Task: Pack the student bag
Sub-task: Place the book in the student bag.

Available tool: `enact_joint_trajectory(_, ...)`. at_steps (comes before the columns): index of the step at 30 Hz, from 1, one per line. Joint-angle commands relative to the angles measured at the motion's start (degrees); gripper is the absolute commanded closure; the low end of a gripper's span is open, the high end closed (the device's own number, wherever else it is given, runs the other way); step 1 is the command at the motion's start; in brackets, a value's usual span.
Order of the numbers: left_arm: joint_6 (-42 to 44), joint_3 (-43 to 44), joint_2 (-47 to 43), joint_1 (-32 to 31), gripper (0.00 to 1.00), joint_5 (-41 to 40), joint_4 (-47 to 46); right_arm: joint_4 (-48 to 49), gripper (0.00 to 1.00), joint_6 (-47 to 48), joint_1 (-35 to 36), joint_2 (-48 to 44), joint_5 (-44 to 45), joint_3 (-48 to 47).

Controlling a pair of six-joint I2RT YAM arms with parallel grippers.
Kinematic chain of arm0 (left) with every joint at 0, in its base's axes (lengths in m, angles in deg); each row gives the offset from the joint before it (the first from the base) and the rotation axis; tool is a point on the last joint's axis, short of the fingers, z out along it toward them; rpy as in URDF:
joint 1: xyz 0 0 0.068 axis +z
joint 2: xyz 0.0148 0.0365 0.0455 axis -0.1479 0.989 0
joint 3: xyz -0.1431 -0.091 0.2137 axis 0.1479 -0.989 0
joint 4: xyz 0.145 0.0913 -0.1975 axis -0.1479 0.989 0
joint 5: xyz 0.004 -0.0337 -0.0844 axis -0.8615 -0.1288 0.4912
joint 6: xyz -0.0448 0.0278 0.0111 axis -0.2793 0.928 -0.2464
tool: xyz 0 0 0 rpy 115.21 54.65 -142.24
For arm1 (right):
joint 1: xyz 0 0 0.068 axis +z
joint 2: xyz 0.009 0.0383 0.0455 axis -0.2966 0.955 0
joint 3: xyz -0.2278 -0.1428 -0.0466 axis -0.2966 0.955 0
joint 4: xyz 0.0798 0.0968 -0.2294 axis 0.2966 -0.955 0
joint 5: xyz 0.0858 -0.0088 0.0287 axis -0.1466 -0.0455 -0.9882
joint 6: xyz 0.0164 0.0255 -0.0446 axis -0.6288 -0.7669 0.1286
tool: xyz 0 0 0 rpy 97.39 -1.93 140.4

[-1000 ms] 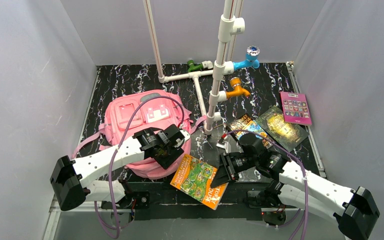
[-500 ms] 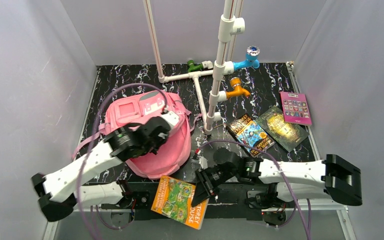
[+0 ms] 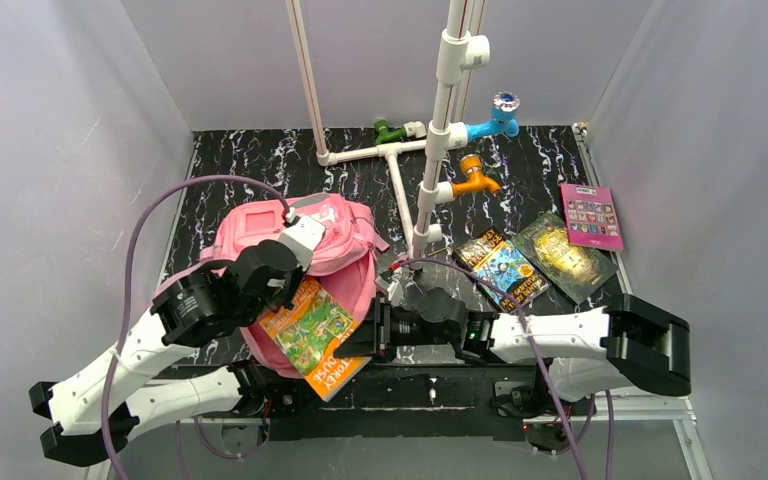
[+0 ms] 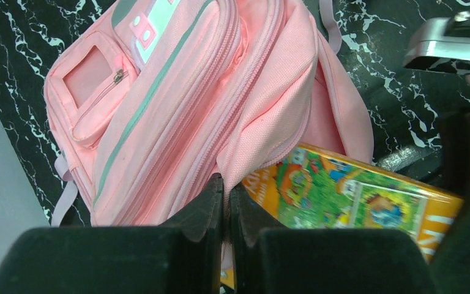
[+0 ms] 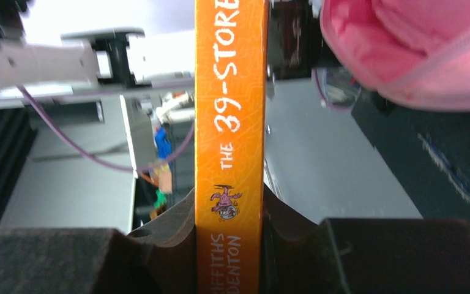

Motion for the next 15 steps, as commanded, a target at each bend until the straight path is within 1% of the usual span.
enact_joint_trajectory(1,-1.05,2.55,0.92,-0.16,1.0,-0.49,-5.05,14.51,0.99,-7.14,0.01,6.64,10.22,-4.32)
enact_joint_trajectory(3,-1.18,3.87,1.65,-0.23,1.0,0.44,-5.12,20.8,0.99,-9.35,0.09,10.3,13.91,-3.76)
enact_joint_trajectory(5,-1.31,4.76,1.91,-0.21,1.0,1.07,-5.21,26.0,0.99,-9.24,-0.36,13.61,17.01,-3.62)
enact_joint_trajectory(7,-1.26,4.75,1.77,-0.16,1.0,1.44,-5.3,25.66,0.99,-9.01,-1.73,16.0,17.65,-4.64)
enact_joint_trajectory(10,-1.36,4.09,1.51,-0.21,1.0,1.89,-5.26,29.5,0.99,-7.16,-2.88,19.66,19.01,-6.62)
enact_joint_trajectory(12,-1.7,3.81,1.2,-0.17,1.0,2.18,-5.26,28.84,0.99,-6.08,-3.05,19.86,20.95,-7.11)
enact_joint_trajectory(13,-1.84,3.67,1.03,-0.19,1.0,2.31,-5.31,26.87,0.99,-5.18,-3.06,18.88,22.47,-6.69)
enact_joint_trajectory(15,-1.86,3.42,0.79,-0.17,1.0,2.51,-5.21,19.78,0.99,-2.06,-3.17,15.36,25.79,-5.72)
